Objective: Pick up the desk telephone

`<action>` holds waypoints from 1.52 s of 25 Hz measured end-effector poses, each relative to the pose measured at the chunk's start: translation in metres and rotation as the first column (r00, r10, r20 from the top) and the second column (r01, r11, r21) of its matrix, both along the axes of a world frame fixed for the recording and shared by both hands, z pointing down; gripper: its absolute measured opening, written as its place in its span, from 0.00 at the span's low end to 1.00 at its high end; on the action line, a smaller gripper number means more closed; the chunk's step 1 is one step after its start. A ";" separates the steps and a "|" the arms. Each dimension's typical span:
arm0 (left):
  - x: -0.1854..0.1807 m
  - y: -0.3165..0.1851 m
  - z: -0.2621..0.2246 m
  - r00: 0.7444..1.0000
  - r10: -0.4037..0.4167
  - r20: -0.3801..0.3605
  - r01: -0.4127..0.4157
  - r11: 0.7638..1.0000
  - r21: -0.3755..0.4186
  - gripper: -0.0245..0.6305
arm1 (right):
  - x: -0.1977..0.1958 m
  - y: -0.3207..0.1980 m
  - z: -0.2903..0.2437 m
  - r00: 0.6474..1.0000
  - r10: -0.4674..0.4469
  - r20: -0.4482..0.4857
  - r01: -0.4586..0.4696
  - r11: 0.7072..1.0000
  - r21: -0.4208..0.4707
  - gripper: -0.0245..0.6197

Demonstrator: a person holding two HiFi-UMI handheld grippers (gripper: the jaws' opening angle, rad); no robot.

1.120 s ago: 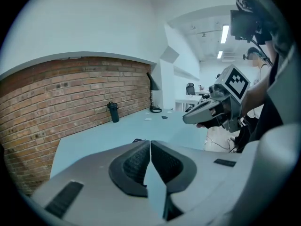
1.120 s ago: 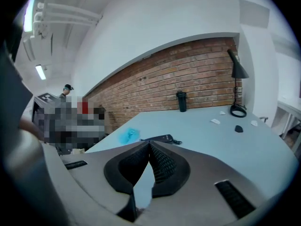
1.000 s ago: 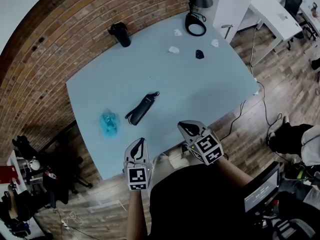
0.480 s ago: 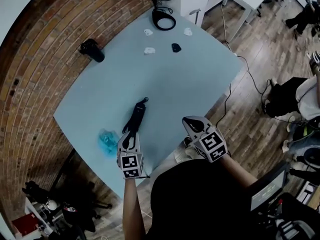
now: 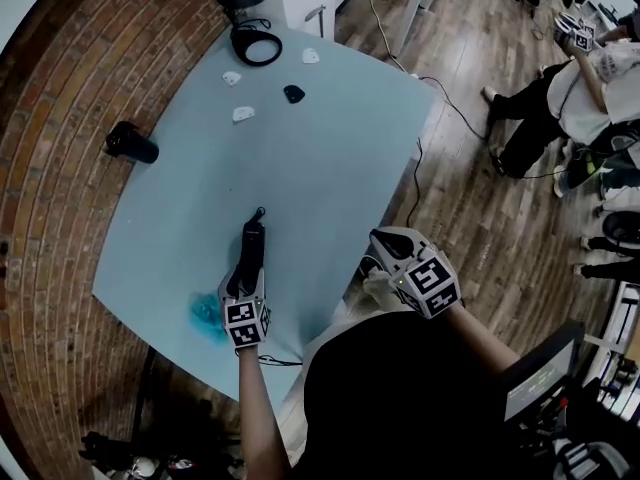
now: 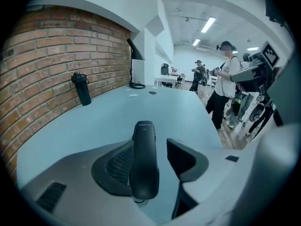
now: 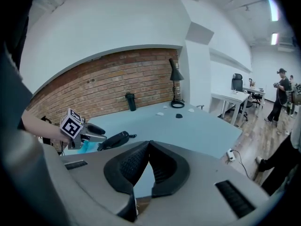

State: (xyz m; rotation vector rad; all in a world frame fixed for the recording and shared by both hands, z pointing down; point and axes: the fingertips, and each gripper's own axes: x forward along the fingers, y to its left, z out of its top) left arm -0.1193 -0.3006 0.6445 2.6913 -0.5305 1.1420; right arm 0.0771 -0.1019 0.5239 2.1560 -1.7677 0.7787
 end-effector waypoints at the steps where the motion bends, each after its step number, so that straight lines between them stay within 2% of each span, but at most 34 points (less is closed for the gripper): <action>1: 0.000 0.000 0.006 1.000 0.006 0.011 -0.006 1.000 -0.015 0.41 | 0.000 0.004 0.000 1.000 0.005 -0.001 -0.005 1.000 -0.008 0.05; 2: 0.001 0.000 0.011 1.000 0.010 0.023 -0.010 1.000 -0.027 0.45 | -0.001 0.008 0.001 1.000 0.008 -0.001 -0.008 1.000 -0.017 0.05; 7: 0.005 -0.002 0.030 0.999 -0.001 0.054 0.004 0.999 -0.044 0.51 | 0.002 0.025 0.007 1.000 0.025 -0.003 -0.026 0.998 -0.051 0.05; 11: 0.007 -0.010 0.042 0.997 -0.028 0.070 0.032 0.998 -0.054 0.52 | 0.009 0.033 0.011 0.999 0.034 -0.009 -0.035 0.997 -0.066 0.05; 17: 0.010 -0.012 0.066 0.991 0.022 0.131 -0.011 0.996 -0.085 0.52 | 0.016 0.044 0.013 0.999 0.033 -0.027 -0.035 0.996 -0.083 0.05; 23: 0.010 -0.016 0.082 0.986 0.012 0.168 0.005 0.995 -0.100 0.52 | 0.021 0.049 0.015 0.998 0.050 -0.031 -0.053 0.994 -0.093 0.05; 28: 0.013 -0.015 0.083 0.980 0.055 0.193 -0.042 0.997 -0.072 0.52 | 0.017 0.050 0.017 0.999 0.035 -0.032 -0.038 0.995 -0.096 0.05; 38: 0.019 -0.010 0.091 0.942 0.129 0.310 -0.119 0.992 -0.050 0.51 | 0.018 0.061 0.025 0.997 0.073 -0.006 -0.073 0.993 -0.090 0.05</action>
